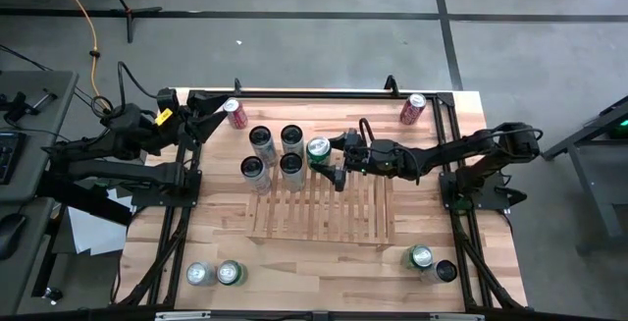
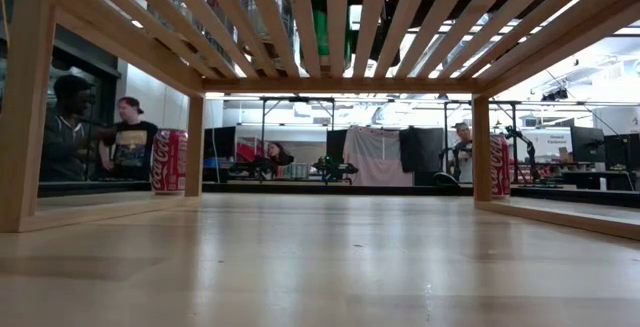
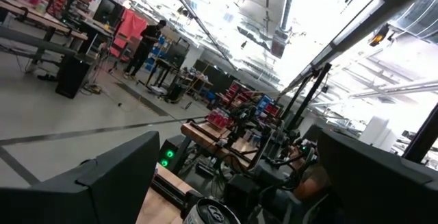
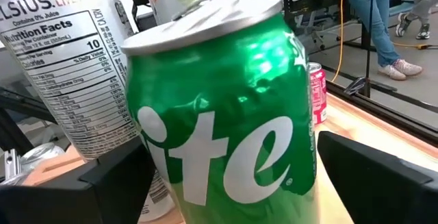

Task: Place canned beverage on shelf
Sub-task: Put the top left green soda can on the shelf, then put the right green soda can aligned with other green soda can on the shelf

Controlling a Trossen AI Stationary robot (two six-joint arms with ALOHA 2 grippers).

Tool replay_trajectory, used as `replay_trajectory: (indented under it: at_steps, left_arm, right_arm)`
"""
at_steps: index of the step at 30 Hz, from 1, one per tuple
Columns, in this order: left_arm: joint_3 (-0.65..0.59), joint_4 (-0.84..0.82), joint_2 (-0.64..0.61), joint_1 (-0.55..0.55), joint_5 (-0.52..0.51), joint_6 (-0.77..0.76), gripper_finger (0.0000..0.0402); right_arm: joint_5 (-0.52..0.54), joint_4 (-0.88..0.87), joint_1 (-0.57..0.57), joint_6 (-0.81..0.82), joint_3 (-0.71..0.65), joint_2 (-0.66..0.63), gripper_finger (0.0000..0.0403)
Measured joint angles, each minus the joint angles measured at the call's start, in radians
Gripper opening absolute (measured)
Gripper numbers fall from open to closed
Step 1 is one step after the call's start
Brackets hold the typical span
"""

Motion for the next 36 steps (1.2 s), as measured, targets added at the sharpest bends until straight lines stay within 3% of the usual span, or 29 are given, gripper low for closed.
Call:
replay_trajectory:
  at_steps: [11,26,30,36]
  left_arm:
    - [0.000,-0.001,0.000,0.000,0.000,0.000,0.0388]
    - [0.000,-0.002,0.000,0.000,0.000,0.000,0.0388]
    - [0.000,-0.001,0.000,0.000,0.000,0.000,0.0388]
    - [0.000,0.088,0.000,0.001,0.000,-0.004,0.0388]
  right_arm:
    - [-0.056,-0.050,0.000,-0.021,0.000,-0.052,0.0386]
    - [-0.075,-0.607,0.000,-0.054,-0.001,-0.346,0.0387]
    - [-0.111,-0.791,0.000,0.054,-0.001,-0.462,0.0387]
    - [-0.288,-1.115,0.032,0.506,0.008,-0.650,0.0387]
